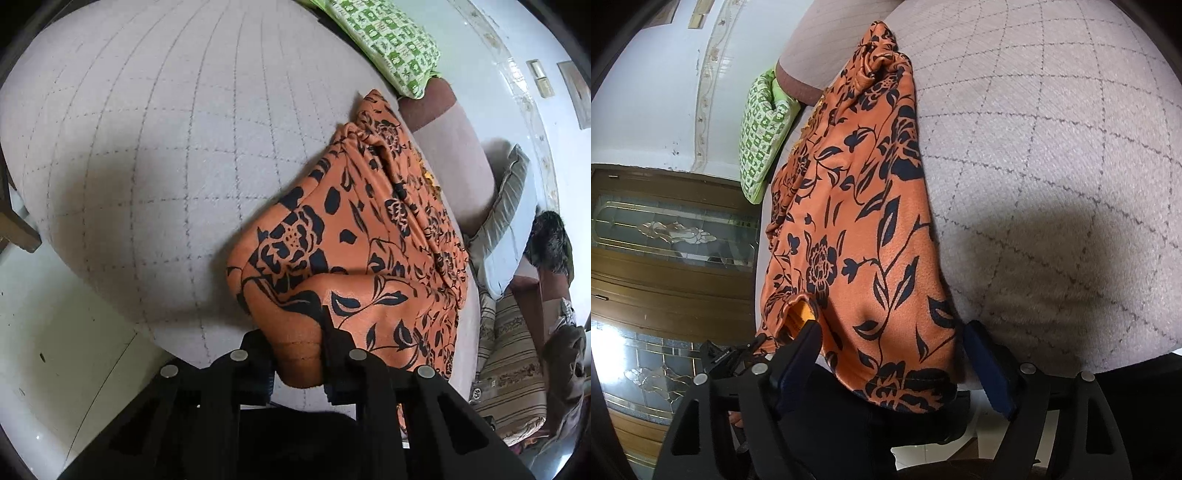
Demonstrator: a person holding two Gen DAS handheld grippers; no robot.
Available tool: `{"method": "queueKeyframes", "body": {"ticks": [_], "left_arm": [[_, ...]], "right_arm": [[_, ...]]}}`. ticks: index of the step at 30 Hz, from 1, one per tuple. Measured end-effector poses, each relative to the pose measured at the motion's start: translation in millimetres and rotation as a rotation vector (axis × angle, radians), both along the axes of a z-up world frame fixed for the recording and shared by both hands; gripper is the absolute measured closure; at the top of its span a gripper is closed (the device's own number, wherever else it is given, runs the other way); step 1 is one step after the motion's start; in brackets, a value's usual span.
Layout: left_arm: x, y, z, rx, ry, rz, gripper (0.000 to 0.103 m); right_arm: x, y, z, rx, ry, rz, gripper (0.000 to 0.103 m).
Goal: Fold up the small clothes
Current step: 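Hold the hem edge with both grippers and fold it over toward the collar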
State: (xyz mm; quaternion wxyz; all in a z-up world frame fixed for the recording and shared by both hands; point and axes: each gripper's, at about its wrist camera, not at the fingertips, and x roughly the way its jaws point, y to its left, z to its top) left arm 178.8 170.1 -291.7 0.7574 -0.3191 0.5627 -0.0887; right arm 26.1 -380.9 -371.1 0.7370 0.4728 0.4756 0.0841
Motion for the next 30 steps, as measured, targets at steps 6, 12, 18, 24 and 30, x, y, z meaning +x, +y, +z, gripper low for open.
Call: {"method": "queueKeyframes", "body": {"ticks": [6, 12, 18, 24, 30], "left_arm": [[2, -3, -6, 0.032, 0.012, 0.0, 0.084], [-8, -1, 21, 0.147, -0.057, -0.036, 0.09], [-11, 24, 40, 0.255, -0.071, -0.062, 0.09], [-15, 17, 28, 0.297, -0.04, -0.09, 0.09], [-13, 14, 28, 0.31, -0.045, -0.092, 0.09]], "right_arm": [[1, -1, -1, 0.0, 0.0, 0.005, 0.021], [1, 1, 0, -0.014, -0.007, 0.011, 0.021], [1, 0, 0, -0.01, -0.007, 0.012, 0.021], [0, 2, 3, -0.017, -0.003, 0.022, 0.021], [-4, 10, 6, -0.054, 0.042, 0.049, 0.065]]}}
